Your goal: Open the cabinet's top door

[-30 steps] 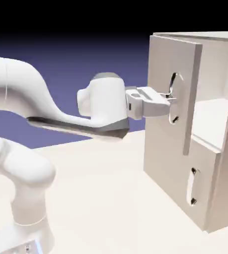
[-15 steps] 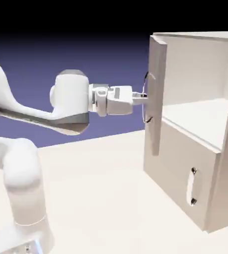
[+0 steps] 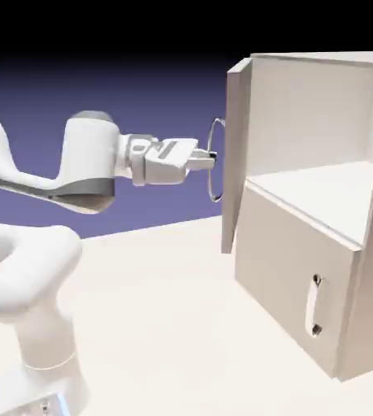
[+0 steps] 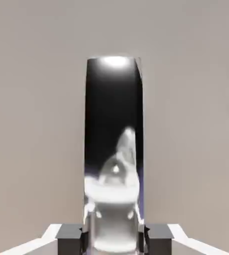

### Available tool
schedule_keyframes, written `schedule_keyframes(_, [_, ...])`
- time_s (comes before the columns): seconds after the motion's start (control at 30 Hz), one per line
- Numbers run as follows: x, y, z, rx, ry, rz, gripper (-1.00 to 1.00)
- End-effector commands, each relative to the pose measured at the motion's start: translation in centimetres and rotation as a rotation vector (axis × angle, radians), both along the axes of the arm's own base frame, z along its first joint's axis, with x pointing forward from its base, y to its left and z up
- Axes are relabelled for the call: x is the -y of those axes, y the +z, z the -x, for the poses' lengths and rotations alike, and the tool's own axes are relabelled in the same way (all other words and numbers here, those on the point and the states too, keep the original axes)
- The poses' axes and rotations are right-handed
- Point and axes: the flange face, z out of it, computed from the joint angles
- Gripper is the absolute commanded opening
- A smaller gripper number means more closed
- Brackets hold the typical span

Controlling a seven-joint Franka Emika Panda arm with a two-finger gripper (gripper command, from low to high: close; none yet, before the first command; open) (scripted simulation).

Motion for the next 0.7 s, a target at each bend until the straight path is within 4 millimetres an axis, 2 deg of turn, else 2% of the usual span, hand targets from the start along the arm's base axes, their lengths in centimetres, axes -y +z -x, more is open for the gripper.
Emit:
schedule_keyframes(0.0, [-0.1,0.0,0.1,0.001,-0.003,0.0,-1.0])
schedule_keyframes(0.3, [-1.4,0.0,1.0,-0.001,-0.042,-0.001,-1.0])
schedule_keyframes(0.67, [-6.3,0.0,4.0,0.0,-0.172,0.0,-1.0])
